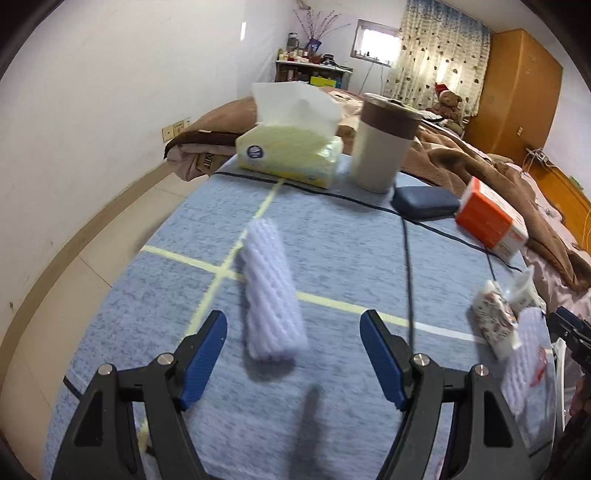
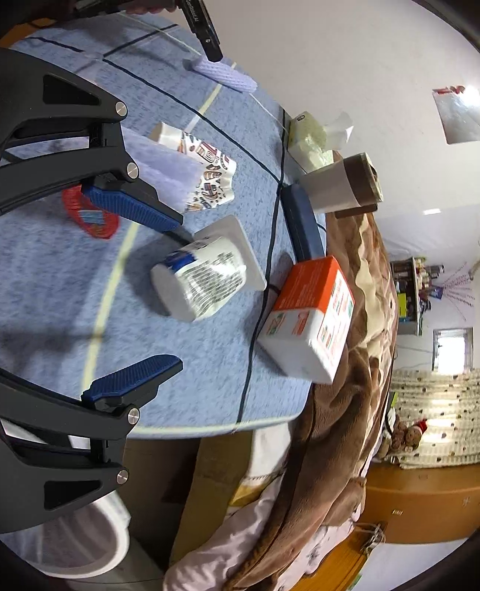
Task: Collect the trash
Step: 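Grasp the white foam net sleeve with the left gripper while the right gripper grasps the white yogurt cup, then carry the foam sleeve and yogurt cup over the wastebasket with both grippers, then open both grippers to drop the foam sleeve and yogurt cup into the wastebasket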
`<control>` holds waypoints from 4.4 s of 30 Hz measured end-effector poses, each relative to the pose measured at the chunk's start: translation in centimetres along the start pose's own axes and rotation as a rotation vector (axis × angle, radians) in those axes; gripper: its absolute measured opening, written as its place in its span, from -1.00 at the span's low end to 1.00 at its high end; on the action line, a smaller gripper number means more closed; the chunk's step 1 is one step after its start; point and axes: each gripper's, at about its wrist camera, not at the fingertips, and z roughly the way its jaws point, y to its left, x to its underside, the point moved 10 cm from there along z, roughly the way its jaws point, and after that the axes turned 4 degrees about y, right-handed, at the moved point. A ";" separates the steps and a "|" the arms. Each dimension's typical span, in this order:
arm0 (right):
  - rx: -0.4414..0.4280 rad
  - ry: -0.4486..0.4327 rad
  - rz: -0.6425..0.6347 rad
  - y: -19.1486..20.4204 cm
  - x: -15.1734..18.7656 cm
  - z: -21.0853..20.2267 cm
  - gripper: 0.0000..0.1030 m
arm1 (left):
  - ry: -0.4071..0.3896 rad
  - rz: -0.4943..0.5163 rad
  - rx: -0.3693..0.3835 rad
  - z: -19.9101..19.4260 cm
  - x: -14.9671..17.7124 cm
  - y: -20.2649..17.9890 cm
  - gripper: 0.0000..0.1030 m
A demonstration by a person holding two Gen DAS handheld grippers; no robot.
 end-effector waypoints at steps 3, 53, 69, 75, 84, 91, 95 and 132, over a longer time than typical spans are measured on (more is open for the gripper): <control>0.007 0.012 -0.022 0.5 -0.5 1.0 0.39 | 0.018 -0.017 -0.017 1.2 -0.3 1.3 0.48; -0.033 -0.014 0.042 2.2 -0.4 0.3 0.23 | 0.024 0.078 0.074 0.4 0.8 -3.9 -0.31; -0.032 -0.104 0.104 0.3 1.3 -5.8 0.23 | -0.062 0.214 0.189 -7.0 3.5 -11.7 -0.31; -0.022 -0.141 0.127 -0.8 2.5 -8.5 0.24 | -0.080 0.266 0.233 -9.2 4.8 -14.7 -0.31; 0.001 -0.193 0.180 -3.6 4.6 -12.4 0.24 | -0.107 0.351 0.313 -11.8 6.7 -20.1 -0.31; 0.045 -0.215 0.227 -6.7 6.5 -14.7 0.24 | -0.105 0.415 0.380 -12.9 8.2 -24.7 -0.31; 0.072 -0.219 0.264 -8.6 7.5 -15.5 0.24 | -0.103 0.459 0.410 -13.3 9.1 -27.4 -0.31; 0.196 0.010 0.500 -22.0 15.6 -12.5 0.26 | 0.093 0.721 0.578 -10.4 18.1 -45.8 -0.25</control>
